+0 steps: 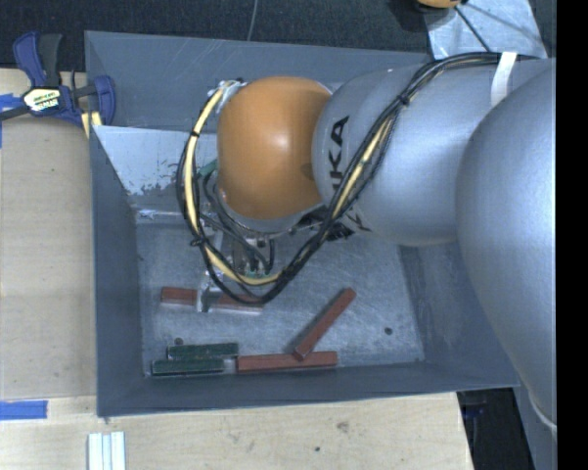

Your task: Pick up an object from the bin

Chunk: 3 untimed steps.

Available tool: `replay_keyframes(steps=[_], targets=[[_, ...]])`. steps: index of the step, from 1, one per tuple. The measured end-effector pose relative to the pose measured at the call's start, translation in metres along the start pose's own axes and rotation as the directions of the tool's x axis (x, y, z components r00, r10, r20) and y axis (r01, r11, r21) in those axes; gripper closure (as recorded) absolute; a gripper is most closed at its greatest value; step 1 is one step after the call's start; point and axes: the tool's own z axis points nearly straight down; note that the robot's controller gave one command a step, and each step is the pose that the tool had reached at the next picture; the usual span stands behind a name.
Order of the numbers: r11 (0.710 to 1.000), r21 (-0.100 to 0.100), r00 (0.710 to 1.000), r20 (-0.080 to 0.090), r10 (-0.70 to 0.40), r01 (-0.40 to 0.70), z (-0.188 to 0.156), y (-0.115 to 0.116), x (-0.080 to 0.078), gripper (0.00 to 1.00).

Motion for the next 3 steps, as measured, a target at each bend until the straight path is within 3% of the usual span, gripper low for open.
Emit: replay_keyframes(steps=[1, 2, 3], targets=[[0.997, -0.007, 0.997, 0.023, -0.072, 0.072, 0.1, 0.003, -0.001, 1.0], [0.997, -0.006, 0.997, 0.023, -0.072, 0.072, 0.1, 0.003, -0.001, 1.0], [0.993, 0.0, 0.993, 0.001, -0.119, 0.119, -0.029, 0.027, -0.001, 1.0]])
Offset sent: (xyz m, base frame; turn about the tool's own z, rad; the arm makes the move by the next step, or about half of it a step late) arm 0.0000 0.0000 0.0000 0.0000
